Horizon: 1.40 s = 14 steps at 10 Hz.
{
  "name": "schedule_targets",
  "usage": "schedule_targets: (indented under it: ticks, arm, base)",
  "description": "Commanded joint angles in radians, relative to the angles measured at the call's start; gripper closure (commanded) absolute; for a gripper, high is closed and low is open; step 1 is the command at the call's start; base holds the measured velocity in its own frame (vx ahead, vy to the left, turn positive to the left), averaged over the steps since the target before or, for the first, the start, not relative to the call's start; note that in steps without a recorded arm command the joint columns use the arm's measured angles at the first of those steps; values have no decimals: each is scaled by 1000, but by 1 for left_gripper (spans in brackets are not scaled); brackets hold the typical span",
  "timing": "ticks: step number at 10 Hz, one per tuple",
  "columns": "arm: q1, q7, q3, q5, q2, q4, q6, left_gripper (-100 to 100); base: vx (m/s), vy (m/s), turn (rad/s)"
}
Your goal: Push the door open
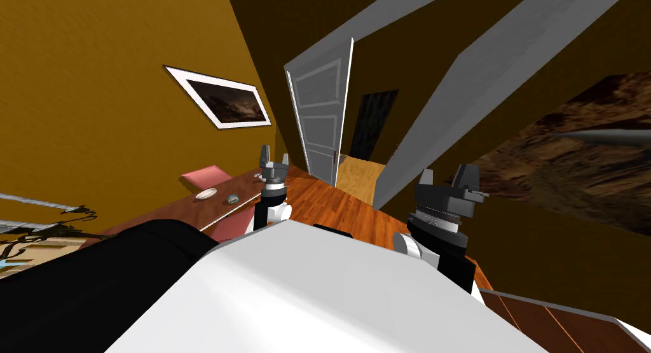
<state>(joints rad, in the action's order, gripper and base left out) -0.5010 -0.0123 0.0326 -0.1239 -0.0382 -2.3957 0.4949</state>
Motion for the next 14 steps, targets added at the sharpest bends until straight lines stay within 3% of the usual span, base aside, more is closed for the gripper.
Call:
schedule_targets:
  ticks: [1,14]
  arm:
    - [9,-25,-3,-22,-6,36,11,-100]
    - [89,-233,-31,-206,-45,337,100,-100]
  base:
    - [37,11,-207]
    - [79,57,-187]
